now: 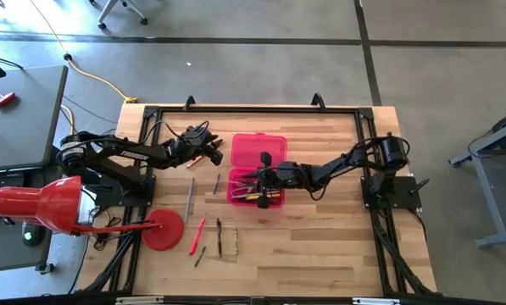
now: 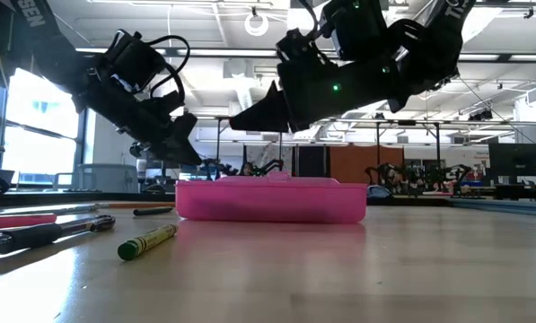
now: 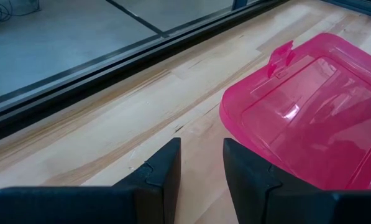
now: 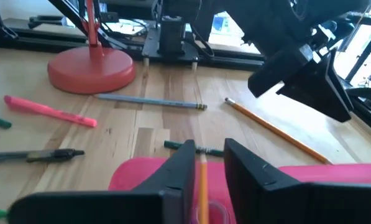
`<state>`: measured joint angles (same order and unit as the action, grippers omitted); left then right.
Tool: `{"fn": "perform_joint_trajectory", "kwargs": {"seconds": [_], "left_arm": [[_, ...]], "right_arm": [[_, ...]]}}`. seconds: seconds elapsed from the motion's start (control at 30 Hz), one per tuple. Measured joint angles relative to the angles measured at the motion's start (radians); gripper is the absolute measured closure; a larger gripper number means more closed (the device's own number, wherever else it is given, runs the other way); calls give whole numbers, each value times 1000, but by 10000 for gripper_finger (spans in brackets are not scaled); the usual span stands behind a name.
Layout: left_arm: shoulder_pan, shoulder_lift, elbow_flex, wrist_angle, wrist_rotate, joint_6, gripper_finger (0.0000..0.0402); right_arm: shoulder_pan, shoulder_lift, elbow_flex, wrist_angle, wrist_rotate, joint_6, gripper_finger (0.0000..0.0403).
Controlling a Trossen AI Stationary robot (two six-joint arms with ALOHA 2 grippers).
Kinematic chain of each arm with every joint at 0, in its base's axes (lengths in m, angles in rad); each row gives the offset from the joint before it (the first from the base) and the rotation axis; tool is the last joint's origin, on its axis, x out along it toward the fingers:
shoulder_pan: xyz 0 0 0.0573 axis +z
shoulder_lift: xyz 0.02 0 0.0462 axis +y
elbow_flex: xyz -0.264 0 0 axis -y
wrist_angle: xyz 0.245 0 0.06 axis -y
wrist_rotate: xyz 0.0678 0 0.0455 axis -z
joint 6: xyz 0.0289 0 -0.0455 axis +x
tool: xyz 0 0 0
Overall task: Pick & place school supplies into a supply box
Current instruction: Put the top dark green crayon into the pink supply box
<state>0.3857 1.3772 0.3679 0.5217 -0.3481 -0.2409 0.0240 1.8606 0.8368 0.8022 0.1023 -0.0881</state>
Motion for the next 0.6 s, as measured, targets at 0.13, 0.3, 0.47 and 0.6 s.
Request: {"fn": "perform_joint_trajectory", "kwargs": {"seconds": [0.13, 0.3, 0.47, 0.6], "left_arm": [[0, 0, 0, 0, 0, 0, 252], [0, 0, 0, 0, 0, 0, 252], [0, 0, 0, 0, 0, 0, 252], [0, 0, 0, 0, 0, 0, 252]], "right_arm": [[-5, 0, 0, -15, 3, 1, 314], [-11, 0, 0, -6, -4, -20, 298], [0, -4, 0, 42, -6, -22, 299], [28, -51, 0, 47, -7, -24, 302]]}}
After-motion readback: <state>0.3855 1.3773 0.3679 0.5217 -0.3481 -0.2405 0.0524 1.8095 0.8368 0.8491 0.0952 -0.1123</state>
